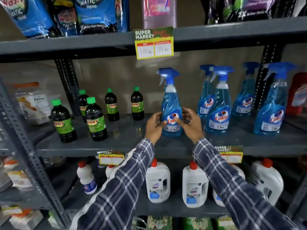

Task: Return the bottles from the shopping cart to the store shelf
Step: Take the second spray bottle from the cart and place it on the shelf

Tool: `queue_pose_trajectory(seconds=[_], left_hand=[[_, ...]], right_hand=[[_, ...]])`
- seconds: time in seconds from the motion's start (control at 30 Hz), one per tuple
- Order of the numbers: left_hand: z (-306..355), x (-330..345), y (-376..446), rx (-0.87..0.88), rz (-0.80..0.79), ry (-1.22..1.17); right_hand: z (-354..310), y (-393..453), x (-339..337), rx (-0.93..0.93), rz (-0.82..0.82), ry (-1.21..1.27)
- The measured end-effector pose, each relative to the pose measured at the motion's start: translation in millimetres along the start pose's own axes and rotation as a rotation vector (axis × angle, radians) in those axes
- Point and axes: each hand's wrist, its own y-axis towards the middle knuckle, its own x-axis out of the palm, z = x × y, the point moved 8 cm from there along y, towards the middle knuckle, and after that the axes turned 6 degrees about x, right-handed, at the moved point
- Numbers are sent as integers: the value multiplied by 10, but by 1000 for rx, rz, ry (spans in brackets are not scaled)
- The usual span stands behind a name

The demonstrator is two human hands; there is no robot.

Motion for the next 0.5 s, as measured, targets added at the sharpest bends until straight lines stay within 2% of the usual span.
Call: queue_pose_trajectory(seconds=[0.07,0.13,0.23,0.3,0.4,0.5], left_hand=[[140,-7,-112,6,15,-9],[320,-63,-332,84,87,20],[445,-114,-932,281,174,17],[209,-13,-1491,282,160,-25],[-514,267,-2345,86,68,-3],[-1663,535,-3387,-388,29,-64]], right_hand=[[-40,-108,-25,59,29,28],[-132,-325,-145,45,115,-1],[-198,-929,-376,-123,256,-23],[81,-1505,-499,-163,296,-37],[857,-2319,-547,11,220,-134],[1978,-3219,-572,318,83,-178]])
